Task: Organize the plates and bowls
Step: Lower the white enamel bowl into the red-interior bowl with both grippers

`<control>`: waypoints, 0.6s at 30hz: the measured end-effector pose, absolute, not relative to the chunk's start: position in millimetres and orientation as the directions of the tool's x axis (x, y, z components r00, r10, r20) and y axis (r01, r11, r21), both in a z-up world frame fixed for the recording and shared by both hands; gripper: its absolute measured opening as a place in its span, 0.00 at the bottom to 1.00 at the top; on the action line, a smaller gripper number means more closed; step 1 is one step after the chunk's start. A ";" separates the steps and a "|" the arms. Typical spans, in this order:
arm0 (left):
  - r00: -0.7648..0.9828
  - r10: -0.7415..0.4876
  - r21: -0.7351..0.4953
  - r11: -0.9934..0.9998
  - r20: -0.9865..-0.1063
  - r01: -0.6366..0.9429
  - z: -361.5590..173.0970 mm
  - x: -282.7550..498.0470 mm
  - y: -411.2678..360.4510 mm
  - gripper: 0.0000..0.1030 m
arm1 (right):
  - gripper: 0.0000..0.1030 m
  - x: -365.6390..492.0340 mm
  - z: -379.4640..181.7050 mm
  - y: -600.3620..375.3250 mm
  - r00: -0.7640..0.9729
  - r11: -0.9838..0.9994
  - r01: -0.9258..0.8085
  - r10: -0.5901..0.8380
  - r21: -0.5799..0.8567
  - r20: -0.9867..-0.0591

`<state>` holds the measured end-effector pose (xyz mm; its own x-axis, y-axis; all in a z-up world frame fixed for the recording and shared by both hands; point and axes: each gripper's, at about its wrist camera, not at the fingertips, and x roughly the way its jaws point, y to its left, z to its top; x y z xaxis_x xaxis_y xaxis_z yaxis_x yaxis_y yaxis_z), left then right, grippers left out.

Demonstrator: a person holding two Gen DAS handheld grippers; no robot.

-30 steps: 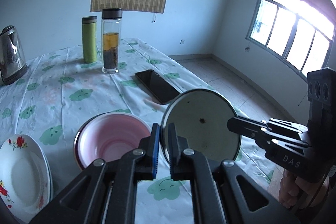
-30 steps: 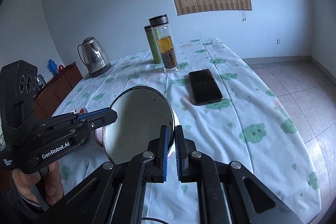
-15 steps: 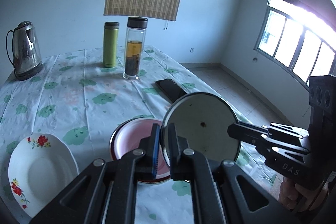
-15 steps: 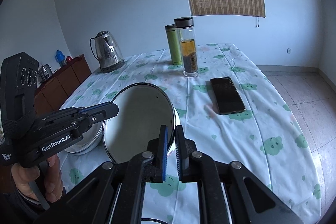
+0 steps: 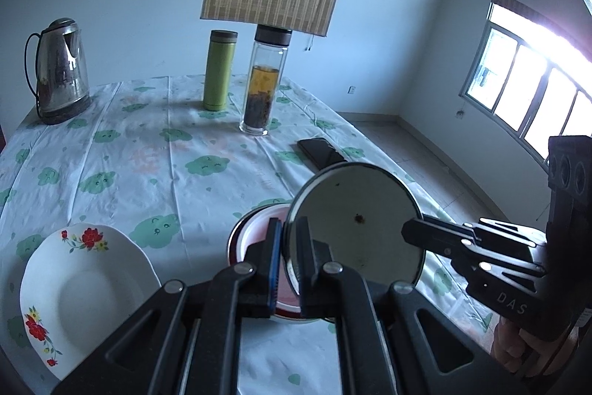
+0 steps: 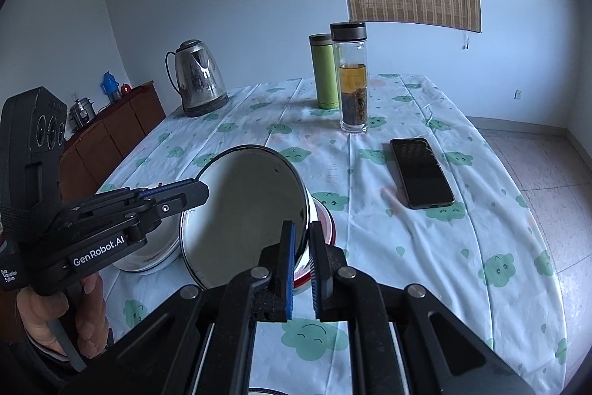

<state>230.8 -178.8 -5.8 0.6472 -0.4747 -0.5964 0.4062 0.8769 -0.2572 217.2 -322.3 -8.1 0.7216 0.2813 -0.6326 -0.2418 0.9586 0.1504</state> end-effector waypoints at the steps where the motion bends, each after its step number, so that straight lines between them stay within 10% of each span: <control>1: 0.647 -0.474 -0.259 0.877 -0.597 0.404 -5.9 231.2 -178.1 0.04 | 0.08 217.8 -8.2 -321.4 0.721 0.959 -0.242 0.281 0.149 -0.634; 18: 0.633 -0.465 -0.270 0.883 -0.619 0.384 -13.1 239.2 -174.0 0.04 | 0.08 227.2 -12.5 -313.5 0.702 0.959 -0.250 0.273 0.131 -0.657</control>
<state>239.2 -174.0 -13.1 0.6331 -0.4646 -0.6191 0.3840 0.8830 -0.2700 227.2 -313.5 -12.5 0.7024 0.2728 -0.6574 -0.2498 0.9594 0.1312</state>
